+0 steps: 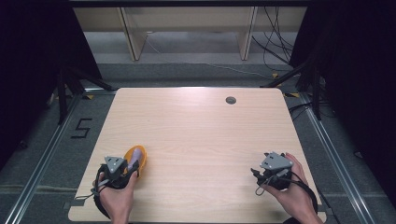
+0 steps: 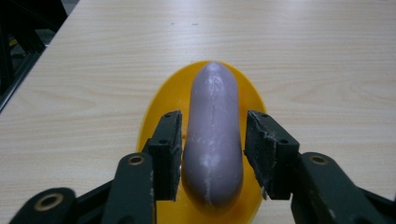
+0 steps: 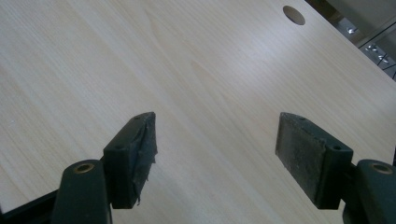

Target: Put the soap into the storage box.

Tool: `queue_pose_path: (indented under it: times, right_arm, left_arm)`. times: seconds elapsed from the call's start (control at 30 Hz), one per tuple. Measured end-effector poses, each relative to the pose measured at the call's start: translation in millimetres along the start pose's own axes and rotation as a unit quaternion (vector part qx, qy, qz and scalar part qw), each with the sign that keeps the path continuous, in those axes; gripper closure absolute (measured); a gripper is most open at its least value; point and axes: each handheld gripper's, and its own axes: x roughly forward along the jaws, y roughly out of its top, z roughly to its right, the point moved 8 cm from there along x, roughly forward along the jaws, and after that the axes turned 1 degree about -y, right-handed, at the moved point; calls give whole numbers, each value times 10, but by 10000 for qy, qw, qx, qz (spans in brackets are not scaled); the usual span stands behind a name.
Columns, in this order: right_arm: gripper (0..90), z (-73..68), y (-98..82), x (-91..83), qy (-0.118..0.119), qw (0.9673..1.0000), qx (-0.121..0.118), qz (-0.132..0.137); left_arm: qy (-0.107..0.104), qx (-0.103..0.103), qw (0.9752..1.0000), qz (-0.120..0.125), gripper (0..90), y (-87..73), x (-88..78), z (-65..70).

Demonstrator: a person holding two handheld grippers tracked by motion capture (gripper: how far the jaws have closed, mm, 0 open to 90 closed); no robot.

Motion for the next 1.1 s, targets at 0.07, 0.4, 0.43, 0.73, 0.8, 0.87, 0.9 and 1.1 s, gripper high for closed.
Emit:
queue_pose_path:
  times: [0.07,0.4,0.43,0.73,0.8,0.87,0.9,1.1]
  right_arm:
    - [299,0,0,0,2,10000,-3,0]
    - [297,-1,-5,1,0,10000,29,-12]
    - [297,-1,-5,2,2,10000,29,-14]
    - [297,-6,-8,5,17,10000,62,-23]
    - [297,-6,-8,6,18,10000,67,-19]
    - [297,-6,-9,6,20,10000,69,-22]
    - [297,-7,-9,6,21,10000,71,-20]
    - [296,-8,-15,4,19,9999,131,-30]
  left_arm:
    - [-16,-42,10000,77,522,29,-23,-7]
    - [-75,-193,9975,675,438,296,-240,38]
    - [-127,-170,9974,688,436,315,-247,63]
    - [-512,146,9967,620,425,353,-242,369]
    - [-630,218,9961,583,422,355,-234,443]
    - [-732,282,9951,603,420,363,-219,522]
    - [-767,324,9947,597,420,364,-216,547]
    - [-1120,556,9904,596,410,381,-192,783]
